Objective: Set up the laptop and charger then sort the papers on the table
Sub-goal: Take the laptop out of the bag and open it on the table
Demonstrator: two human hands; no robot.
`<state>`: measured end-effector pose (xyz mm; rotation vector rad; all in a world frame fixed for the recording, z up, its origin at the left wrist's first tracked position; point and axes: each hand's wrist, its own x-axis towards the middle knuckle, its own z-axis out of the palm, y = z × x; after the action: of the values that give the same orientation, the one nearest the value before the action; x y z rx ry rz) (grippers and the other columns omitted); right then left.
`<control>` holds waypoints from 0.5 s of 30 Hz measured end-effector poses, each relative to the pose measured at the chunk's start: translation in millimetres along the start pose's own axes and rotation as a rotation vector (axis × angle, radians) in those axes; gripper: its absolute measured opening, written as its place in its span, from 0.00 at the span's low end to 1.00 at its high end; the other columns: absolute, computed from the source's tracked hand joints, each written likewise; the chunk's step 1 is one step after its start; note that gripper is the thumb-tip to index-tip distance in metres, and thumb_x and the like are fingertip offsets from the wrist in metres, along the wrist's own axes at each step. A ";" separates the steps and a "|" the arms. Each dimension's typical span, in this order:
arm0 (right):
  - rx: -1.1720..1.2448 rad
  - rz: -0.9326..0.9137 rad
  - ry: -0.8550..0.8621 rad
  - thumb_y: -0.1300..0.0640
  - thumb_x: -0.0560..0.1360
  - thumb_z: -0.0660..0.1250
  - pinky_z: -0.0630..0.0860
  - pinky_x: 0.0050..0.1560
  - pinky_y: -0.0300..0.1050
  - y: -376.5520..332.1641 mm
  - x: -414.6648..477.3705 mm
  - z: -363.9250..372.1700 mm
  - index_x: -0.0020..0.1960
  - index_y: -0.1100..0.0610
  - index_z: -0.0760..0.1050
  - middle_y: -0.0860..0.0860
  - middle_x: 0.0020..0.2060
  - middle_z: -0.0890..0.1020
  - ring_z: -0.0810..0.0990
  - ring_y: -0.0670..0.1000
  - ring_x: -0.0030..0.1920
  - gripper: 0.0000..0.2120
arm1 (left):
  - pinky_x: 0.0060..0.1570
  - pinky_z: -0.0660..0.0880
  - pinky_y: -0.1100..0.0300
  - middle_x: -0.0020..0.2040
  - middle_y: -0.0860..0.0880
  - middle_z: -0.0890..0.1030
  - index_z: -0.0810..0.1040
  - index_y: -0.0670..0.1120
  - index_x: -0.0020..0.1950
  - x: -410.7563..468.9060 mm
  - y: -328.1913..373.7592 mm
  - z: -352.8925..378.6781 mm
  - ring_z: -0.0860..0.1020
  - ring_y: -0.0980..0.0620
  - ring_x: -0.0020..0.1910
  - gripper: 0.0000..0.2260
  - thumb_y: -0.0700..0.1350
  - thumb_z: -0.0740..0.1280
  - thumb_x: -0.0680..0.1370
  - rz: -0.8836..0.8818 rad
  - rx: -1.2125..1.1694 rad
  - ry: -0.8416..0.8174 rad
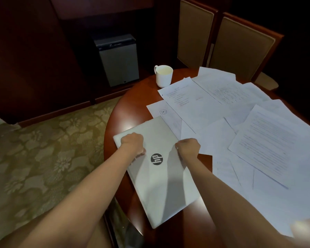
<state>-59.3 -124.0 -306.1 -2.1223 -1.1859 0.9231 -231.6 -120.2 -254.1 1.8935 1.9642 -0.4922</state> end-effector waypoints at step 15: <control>0.106 0.147 0.246 0.65 0.69 0.62 0.58 0.32 0.41 -24.0 24.1 34.9 0.31 0.61 0.70 0.55 0.29 0.67 0.65 0.51 0.33 0.08 | 0.45 0.73 0.59 0.54 0.47 0.79 0.75 0.50 0.48 122.2 29.2 -41.6 0.79 0.46 0.50 0.08 0.37 0.61 0.76 0.562 -0.072 0.004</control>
<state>-89.3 -87.4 -317.9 -2.1849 -0.8505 0.7429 -207.1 7.8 -277.6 2.2674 1.3339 -0.2465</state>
